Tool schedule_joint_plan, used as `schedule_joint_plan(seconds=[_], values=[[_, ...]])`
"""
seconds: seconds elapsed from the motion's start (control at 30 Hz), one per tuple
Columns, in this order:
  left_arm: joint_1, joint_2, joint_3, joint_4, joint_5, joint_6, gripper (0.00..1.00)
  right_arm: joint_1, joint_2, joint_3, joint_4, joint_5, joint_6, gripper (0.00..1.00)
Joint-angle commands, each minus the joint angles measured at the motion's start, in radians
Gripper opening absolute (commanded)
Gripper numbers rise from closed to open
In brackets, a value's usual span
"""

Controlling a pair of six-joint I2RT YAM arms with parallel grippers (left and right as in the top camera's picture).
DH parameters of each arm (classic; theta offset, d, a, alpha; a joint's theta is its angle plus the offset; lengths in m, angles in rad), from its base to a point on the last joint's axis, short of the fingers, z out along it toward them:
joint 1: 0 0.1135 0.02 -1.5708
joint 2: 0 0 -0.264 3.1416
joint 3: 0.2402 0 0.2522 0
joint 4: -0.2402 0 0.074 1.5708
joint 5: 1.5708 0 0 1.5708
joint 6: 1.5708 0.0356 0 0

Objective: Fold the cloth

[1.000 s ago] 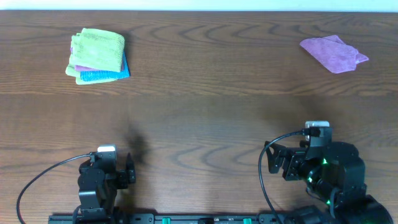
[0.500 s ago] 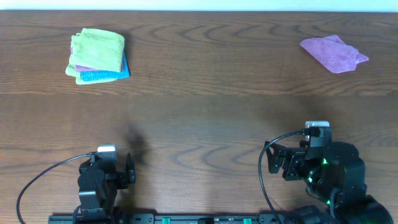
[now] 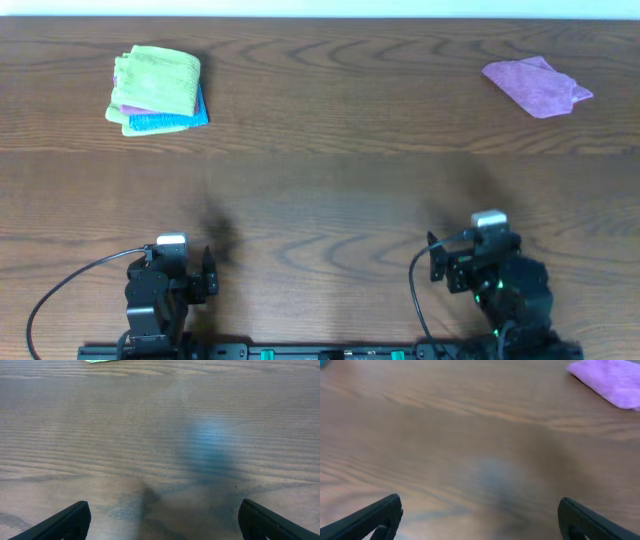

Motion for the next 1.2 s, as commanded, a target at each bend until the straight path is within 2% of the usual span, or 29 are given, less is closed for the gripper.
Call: schedule_joint_plan(seconds=[0.0,0.2,0.37,0.6,0.8,1.17], values=[[0.002,-0.007,-0.013,-0.028,-0.014,0.010,0.95,-0.068,-0.076,-0.065,0.004,0.019,-0.112,0.99],[0.002,-0.007,-0.012,-0.028,-0.014,0.010,0.95,-0.156,-0.178,-0.143,-0.022,0.019,-0.138,0.99],[0.002,-0.007,-0.012,-0.028,-0.014,0.010,0.95,-0.164,-0.208,-0.150,-0.034,0.019,-0.213,0.99],[0.002,-0.007,-0.013,-0.028,-0.014,0.010,0.95,-0.164,-0.221,-0.147,-0.104,0.009,-0.213,0.99],[0.002,-0.007,-0.012,-0.028,-0.014,0.010,0.95,-0.166,-0.221,-0.144,-0.115,0.080,-0.027,0.99],[0.002,-0.007,-0.013,-0.028,-0.014,0.010,0.95,-0.166,-0.221,-0.141,-0.127,0.135,0.048,0.99]])
